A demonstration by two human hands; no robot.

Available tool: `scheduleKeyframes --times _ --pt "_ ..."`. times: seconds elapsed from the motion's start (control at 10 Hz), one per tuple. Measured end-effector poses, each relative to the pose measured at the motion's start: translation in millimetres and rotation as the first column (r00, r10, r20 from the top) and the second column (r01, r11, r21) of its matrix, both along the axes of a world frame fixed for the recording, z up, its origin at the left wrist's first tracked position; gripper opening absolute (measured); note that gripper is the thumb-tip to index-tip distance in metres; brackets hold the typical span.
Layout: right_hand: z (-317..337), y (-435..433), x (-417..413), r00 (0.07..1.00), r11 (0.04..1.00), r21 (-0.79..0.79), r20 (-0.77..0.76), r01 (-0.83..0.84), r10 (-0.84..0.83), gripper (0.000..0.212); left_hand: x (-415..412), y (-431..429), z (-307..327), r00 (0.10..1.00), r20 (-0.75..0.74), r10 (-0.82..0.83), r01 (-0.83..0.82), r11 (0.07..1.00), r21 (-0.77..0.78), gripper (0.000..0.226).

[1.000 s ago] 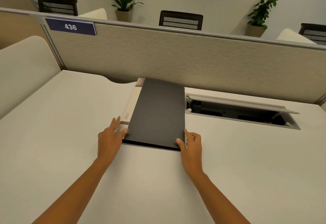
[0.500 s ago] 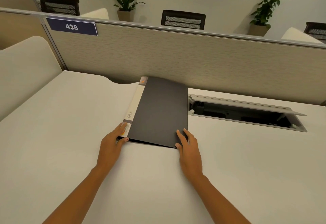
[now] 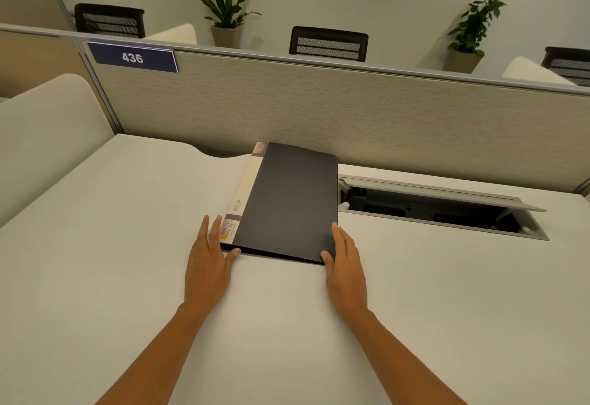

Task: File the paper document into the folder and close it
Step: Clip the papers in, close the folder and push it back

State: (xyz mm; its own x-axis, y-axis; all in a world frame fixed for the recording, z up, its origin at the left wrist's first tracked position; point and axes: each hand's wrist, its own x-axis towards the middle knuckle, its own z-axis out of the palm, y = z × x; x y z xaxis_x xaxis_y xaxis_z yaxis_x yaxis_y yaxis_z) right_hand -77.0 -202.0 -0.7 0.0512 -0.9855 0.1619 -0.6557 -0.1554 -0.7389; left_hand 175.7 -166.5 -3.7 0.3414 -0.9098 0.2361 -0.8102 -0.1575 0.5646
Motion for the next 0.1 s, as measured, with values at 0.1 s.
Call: scheduleKeyframes --times 0.1 --pt "-3.0 10.9 -6.3 0.997 0.998 0.017 0.028 0.067 -0.068 0.054 -9.0 10.9 -3.2 0.997 0.068 0.033 -0.032 0.999 -0.019 0.076"
